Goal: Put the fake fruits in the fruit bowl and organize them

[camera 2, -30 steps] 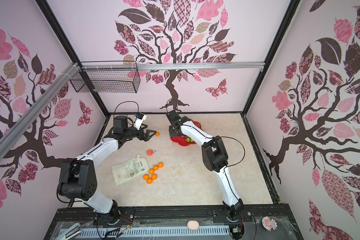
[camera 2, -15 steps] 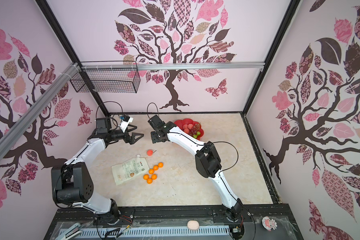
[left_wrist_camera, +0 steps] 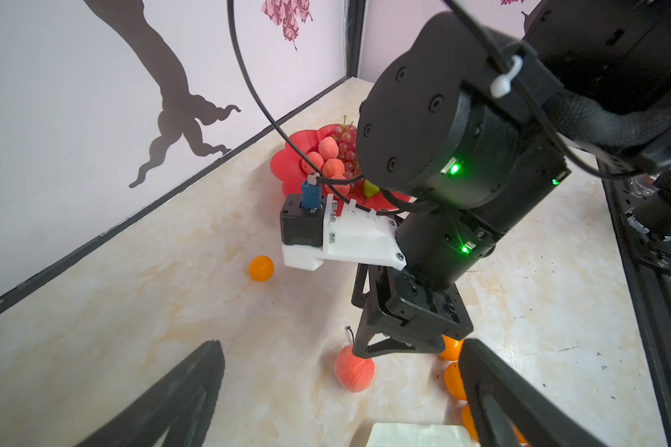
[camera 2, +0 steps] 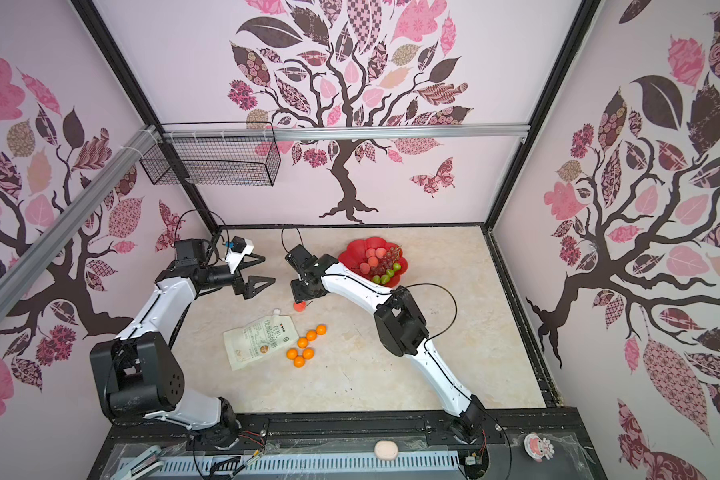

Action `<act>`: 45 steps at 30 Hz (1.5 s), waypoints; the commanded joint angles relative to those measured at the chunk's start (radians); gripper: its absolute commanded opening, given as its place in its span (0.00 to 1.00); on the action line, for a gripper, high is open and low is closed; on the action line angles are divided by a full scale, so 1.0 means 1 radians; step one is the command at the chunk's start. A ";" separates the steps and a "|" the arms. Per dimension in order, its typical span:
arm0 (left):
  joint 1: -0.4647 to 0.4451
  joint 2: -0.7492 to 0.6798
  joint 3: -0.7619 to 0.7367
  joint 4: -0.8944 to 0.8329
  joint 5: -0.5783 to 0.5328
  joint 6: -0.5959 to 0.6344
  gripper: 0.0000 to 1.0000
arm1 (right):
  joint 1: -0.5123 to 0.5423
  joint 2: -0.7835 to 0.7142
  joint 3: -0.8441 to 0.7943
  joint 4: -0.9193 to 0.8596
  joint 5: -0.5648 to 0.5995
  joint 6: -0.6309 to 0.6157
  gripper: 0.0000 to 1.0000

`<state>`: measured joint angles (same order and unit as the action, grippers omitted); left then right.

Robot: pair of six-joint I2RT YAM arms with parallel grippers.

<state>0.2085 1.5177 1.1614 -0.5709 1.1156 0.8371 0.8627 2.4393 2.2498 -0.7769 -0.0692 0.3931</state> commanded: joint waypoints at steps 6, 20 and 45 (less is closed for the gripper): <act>0.003 0.014 0.039 -0.004 0.036 0.010 0.98 | 0.007 0.120 0.118 -0.051 -0.039 -0.017 0.56; 0.004 0.022 0.042 0.012 0.044 -0.013 0.98 | 0.007 0.175 0.170 -0.068 -0.041 -0.019 0.57; 0.003 0.031 0.047 0.026 0.047 -0.038 0.98 | 0.007 0.203 0.174 -0.088 -0.048 -0.014 0.55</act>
<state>0.2089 1.5360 1.1614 -0.5549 1.1389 0.8070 0.8673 2.6022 2.3856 -0.8356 -0.1181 0.3843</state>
